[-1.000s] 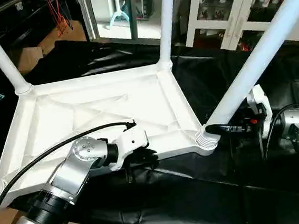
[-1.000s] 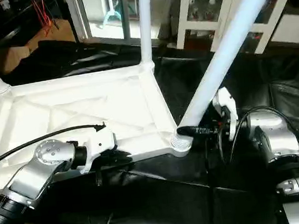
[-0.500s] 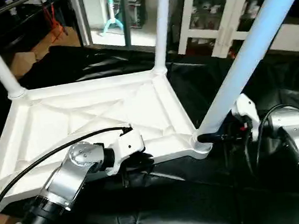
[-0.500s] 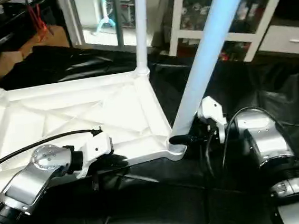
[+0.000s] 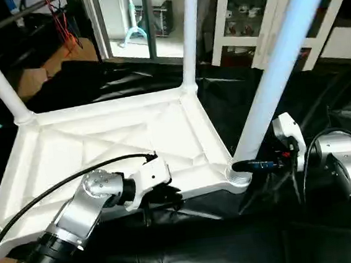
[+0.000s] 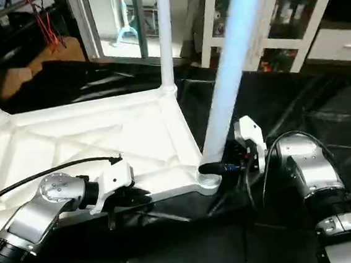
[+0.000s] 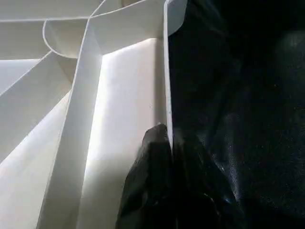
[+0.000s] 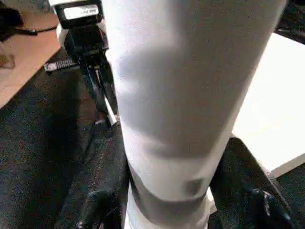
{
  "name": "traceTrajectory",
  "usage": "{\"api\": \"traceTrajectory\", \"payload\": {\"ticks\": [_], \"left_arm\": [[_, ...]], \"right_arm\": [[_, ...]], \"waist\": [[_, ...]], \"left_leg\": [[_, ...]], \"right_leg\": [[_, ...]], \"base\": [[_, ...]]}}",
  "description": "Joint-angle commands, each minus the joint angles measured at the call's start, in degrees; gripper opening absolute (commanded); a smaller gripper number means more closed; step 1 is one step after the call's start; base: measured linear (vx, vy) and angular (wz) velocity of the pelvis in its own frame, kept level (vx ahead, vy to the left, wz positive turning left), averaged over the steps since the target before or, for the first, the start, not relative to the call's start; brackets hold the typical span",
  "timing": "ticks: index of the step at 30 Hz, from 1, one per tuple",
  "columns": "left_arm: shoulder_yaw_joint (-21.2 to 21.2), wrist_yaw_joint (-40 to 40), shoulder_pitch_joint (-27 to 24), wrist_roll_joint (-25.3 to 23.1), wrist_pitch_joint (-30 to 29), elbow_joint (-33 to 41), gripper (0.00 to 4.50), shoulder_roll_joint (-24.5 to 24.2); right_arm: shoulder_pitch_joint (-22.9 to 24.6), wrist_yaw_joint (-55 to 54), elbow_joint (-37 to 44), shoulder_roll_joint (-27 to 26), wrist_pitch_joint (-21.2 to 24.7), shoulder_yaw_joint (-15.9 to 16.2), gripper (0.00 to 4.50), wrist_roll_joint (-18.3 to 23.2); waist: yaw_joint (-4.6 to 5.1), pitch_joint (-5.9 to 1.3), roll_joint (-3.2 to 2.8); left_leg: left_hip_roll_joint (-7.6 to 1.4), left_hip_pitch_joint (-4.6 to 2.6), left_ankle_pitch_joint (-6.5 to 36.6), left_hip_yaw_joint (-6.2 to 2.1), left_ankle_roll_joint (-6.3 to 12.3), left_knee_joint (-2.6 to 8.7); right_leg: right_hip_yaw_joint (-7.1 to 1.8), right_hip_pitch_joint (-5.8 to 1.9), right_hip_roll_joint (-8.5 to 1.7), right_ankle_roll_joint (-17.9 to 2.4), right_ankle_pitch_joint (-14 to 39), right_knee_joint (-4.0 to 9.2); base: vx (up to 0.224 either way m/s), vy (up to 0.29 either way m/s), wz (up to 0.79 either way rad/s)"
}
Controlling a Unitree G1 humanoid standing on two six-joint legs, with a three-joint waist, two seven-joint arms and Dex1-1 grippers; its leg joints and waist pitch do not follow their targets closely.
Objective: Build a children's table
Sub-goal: Insert table leg to table base
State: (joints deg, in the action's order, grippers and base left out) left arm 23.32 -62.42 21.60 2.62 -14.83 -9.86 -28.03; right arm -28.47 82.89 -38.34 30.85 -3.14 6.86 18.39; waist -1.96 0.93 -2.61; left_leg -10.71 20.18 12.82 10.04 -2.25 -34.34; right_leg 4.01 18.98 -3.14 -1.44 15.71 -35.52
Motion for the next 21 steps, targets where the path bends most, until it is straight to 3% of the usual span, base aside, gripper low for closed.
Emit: {"api": "traceTrajectory", "payload": {"ticks": [1, 7, 13, 17, 18, 21], "left_arm": [[-0.97, -0.46, 2.25, 0.78, 1.47, 1.29, 0.0, 0.11], [-1.51, 1.32, 1.26, 0.54, 0.98, 2.46, 0.0, 0.76], [-1.84, 2.33, -0.7, 0.23, 0.29, 3.97, 0.0, 0.27], [-1.92, 2.24, -0.74, 0.33, -0.22, 4.17, 0.0, 0.12], [-2.17, 2.38, -0.49, 0.61, -1.45, 4.42, 0.0, 0.2], [-2.67, 3.35, 0.2, 1.0, -4.2, 4.5, 0.0, 0.81]], "right_arm": [[5.99, 2.1, -9.2, -0.2, 3.65, 6.39, 1.85, -7.17], [5.88, 2.29, -7.33, 0.81, 0.53, 6.07, 1.85, -7.41], [8.78, 1.48, -4.71, 0.59, -1.81, 5.04, 1.85, -6.62], [9.63, 0.22, -4.72, 0.24, -2.98, 4.49, 1.85, -6.48], [10.05, -3.32, -5.13, -0.78, -4.42, 3.46, 1.85, -6.62], [10.19, -9.5, -6.21, -2.49, -4.99, 2.27, 1.85, -7.23]], "waist": [[0.49, -1.23, -0.99], [0.65, -1.0, -0.16], [0.69, -0.81, -0.18], [0.75, -0.89, -0.1], [0.75, -0.9, -0.4], [1.22, -0.49, -0.18]], "left_leg": [[-3.49, -0.46, 6.63, -1.4, 4.38, 4.03], [-3.72, -0.59, 6.84, -1.39, 4.14, 4.35], [-3.81, -0.58, 7.91, -1.44, 4.44, 4.67], [-3.79, -0.57, 6.94, -1.4, 4.65, 4.65], [-3.76, -0.57, 7.23, -1.42, 4.46, 4.68], [-3.77, -0.52, 10.66, -1.49, 2.98, 5.31]], "right_leg": [[-2.72, -1.15, -5.03, -15.47, -10.55, 3.68], [-2.9, -0.9, -5.04, -15.07, -8.09, 3.87], [-2.96, -0.84, -5.16, -14.46, -6.36, 4.24], [-2.98, -0.79, -5.16, -14.3, -8.04, 4.22], [-3.0, -0.78, -5.23, -14.3, -7.77, 4.21], [-3.05, -0.69, -5.2, -14.07, -3.54, 4.66]], "base": [[0.0, 0.0, 0.0], [0.0, 0.0, 0.0], [0.0, 0.0, 0.0], [0.0, 0.0, 0.0], [0.0, 0.0, 0.0], [0.0, 0.0, 0.0]]}}
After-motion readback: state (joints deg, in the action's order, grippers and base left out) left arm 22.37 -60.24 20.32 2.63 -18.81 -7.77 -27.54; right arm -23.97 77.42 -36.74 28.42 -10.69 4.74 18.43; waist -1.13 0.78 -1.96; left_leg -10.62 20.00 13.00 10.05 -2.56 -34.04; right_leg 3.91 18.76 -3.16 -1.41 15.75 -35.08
